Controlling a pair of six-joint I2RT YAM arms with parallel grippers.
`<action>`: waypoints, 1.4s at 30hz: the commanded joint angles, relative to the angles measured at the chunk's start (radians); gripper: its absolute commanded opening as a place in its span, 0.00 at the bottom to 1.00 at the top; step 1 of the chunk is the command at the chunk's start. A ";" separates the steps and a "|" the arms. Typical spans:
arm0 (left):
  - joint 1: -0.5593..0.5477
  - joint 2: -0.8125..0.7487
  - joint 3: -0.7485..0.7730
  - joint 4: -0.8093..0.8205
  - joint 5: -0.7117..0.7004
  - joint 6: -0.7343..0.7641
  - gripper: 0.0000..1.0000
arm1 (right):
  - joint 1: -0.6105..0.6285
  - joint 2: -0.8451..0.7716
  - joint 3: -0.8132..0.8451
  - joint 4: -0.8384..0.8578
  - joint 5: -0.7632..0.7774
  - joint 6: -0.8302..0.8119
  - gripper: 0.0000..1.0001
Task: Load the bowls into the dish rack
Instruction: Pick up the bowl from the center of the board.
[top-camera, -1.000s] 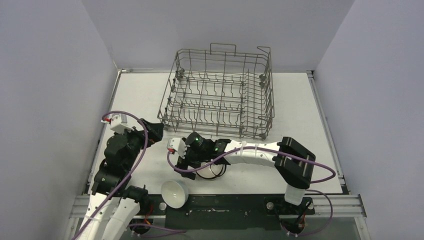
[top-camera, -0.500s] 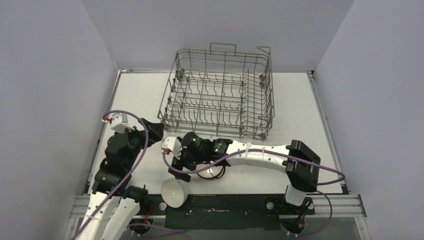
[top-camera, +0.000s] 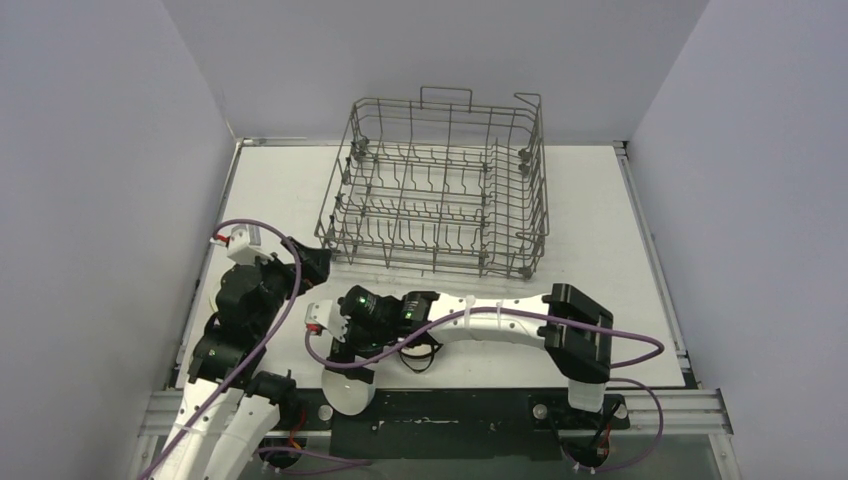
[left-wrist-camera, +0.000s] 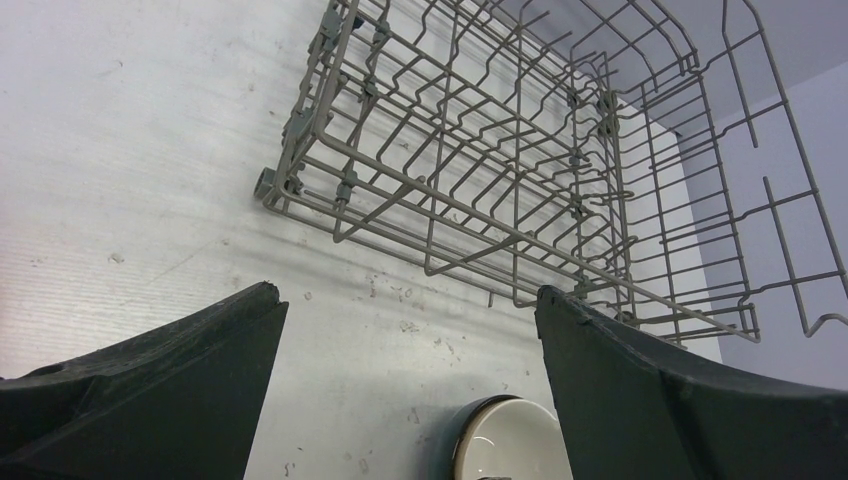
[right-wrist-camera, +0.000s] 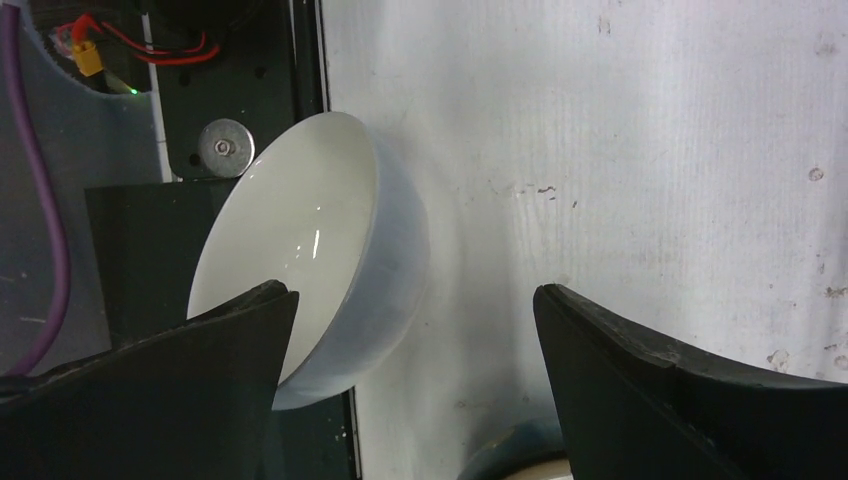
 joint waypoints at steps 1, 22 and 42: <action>0.007 -0.004 0.003 0.019 0.010 -0.006 0.97 | 0.020 0.041 0.065 -0.046 0.082 -0.018 0.91; 0.009 -0.017 0.031 0.000 -0.014 0.010 0.98 | 0.008 0.119 0.141 -0.064 0.086 -0.031 0.09; 0.011 -0.010 0.045 -0.001 -0.004 -0.006 0.97 | -0.363 -0.115 -0.065 0.351 -0.248 0.209 0.05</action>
